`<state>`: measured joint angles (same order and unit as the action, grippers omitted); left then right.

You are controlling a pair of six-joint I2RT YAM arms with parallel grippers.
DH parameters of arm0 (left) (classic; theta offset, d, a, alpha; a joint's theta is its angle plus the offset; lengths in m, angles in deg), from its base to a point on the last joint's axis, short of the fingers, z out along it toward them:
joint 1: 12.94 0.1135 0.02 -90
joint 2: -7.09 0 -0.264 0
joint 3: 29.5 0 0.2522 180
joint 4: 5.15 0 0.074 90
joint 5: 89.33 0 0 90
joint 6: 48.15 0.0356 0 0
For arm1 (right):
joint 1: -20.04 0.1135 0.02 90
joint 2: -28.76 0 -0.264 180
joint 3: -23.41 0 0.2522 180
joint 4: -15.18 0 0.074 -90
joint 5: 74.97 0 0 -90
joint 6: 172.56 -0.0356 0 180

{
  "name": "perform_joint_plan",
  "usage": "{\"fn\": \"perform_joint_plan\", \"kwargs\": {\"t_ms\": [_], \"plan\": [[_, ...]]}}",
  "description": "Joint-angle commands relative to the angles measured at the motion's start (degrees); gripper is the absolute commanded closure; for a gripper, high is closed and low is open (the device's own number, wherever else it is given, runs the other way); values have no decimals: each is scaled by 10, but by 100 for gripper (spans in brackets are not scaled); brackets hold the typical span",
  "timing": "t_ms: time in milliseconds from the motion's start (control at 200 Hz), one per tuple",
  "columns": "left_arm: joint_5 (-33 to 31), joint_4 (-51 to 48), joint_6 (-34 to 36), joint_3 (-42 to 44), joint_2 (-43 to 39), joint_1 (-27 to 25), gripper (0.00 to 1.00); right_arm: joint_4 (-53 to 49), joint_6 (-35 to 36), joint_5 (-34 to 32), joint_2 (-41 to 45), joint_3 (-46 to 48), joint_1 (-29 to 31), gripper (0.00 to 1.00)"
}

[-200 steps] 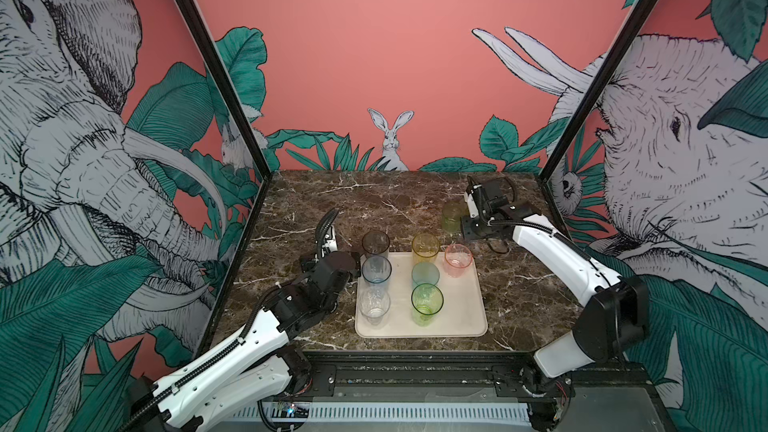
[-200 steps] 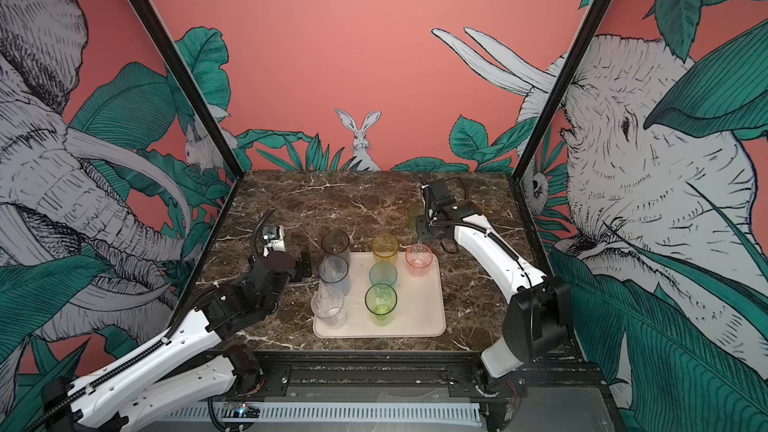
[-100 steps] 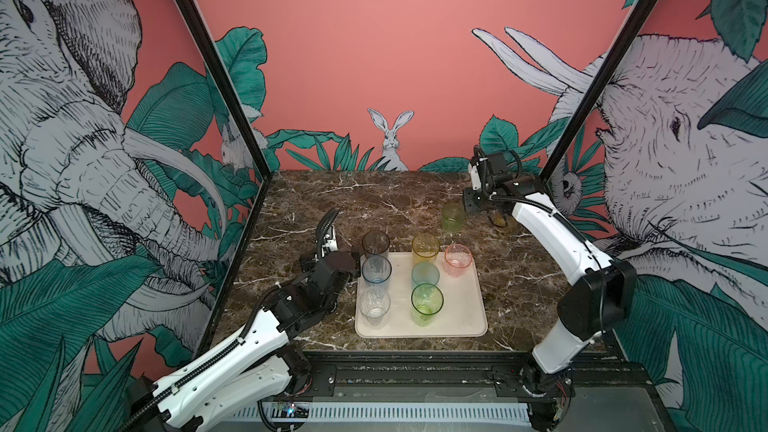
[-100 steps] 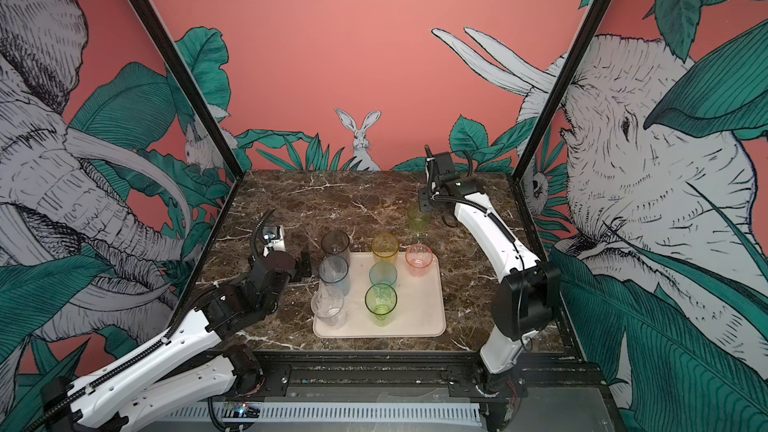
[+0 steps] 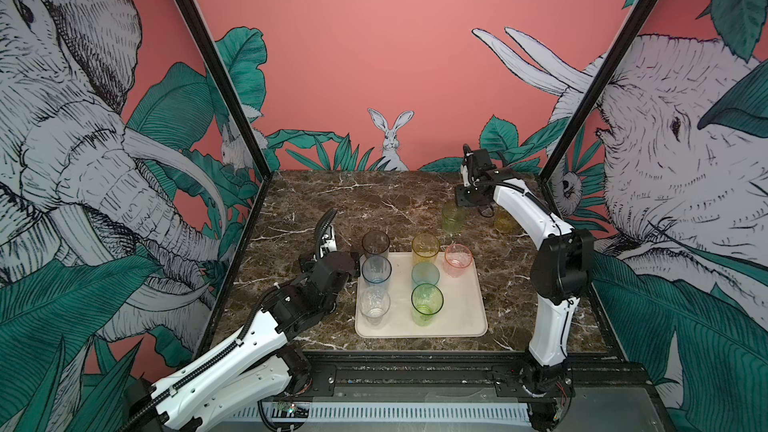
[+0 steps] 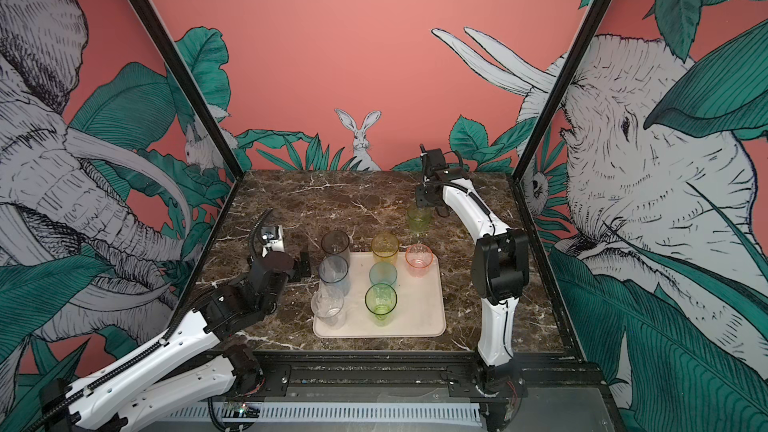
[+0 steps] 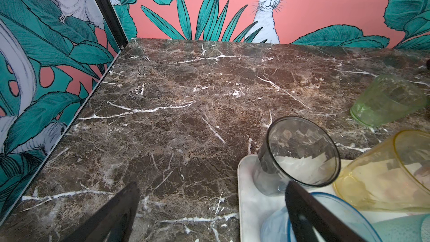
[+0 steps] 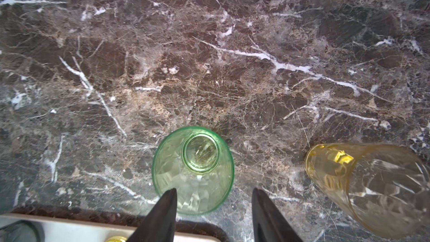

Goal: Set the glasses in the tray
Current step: 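Raise the right gripper and move it over the small green glass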

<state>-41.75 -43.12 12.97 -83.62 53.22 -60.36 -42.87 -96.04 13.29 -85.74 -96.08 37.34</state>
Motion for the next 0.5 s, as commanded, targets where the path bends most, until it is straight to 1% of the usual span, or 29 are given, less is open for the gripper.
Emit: {"fn": "perform_joint_plan", "kwargs": {"t_ms": [0,100,495], "plan": [[-8,-12,-3,-6,-12,4,1,1,-1,11,-11,-10,-5,44],[-7,-12,-5,-3,-13,4,1,6,-1,16,-21,-13,-9,42],[-3,-15,-16,6,-18,4,1,3,-10,28,-58,-25,-18,41]]}}
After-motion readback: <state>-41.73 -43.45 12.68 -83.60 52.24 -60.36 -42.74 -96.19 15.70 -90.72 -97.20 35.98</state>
